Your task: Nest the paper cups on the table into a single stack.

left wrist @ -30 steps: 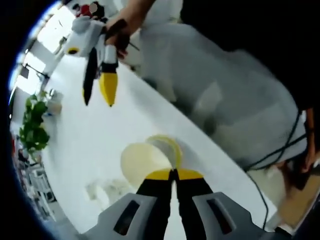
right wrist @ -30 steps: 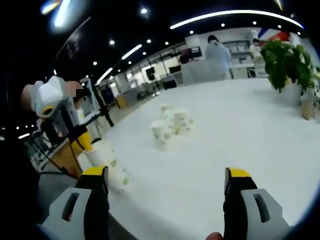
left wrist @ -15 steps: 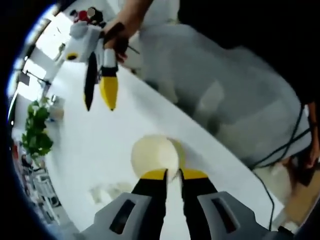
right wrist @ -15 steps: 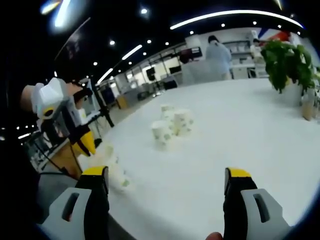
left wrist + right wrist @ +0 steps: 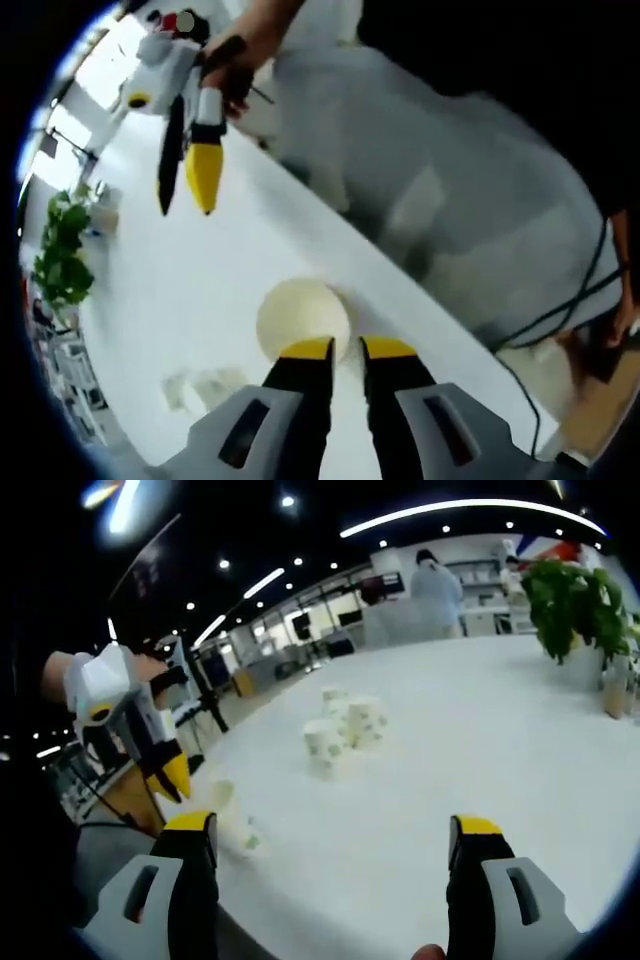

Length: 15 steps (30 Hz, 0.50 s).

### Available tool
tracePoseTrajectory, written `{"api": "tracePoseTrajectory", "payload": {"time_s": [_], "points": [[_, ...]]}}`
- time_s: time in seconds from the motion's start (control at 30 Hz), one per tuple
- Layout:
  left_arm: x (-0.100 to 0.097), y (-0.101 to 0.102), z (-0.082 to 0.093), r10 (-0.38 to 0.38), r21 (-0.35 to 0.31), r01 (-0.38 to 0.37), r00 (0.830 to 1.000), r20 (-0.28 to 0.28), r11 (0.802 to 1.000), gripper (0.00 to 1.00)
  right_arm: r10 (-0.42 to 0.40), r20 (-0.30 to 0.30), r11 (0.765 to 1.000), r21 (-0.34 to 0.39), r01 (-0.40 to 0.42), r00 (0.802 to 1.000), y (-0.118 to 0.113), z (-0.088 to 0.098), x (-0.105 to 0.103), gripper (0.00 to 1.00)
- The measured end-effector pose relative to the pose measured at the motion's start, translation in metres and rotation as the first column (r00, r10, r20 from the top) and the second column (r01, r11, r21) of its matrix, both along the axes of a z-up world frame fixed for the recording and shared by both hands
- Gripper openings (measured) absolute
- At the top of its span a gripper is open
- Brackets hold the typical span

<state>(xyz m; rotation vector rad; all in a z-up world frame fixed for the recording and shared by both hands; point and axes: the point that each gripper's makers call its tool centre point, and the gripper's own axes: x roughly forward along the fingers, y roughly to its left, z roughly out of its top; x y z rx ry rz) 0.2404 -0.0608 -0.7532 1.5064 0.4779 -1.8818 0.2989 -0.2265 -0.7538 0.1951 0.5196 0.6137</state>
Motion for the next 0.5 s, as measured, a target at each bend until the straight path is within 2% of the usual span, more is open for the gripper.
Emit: {"api": "tracePoseTrajectory", "payload": {"time_s": [0.3,0.4,0.5], "points": [[0.006,0.003,0.010,0.038,-0.023,-0.038,0.999,0.007,0.999,0.07,0.007,0.006,1.000,-0.001,-0.007,1.000,0.002,0.003,0.002,0.94],[0.008,0.003,0.017,0.056,-0.042,-0.055,0.998,0.003,0.998,0.07,0.009,0.007,1.000,-0.003,-0.009,1.000,0.003,0.004,0.003,0.94],[0.012,-0.001,0.030,0.098,-0.088,-0.098,0.995,-0.009,0.991,0.07,0.012,0.012,1.000,-0.007,-0.012,1.000,0.005,0.006,0.004,0.94]]}}
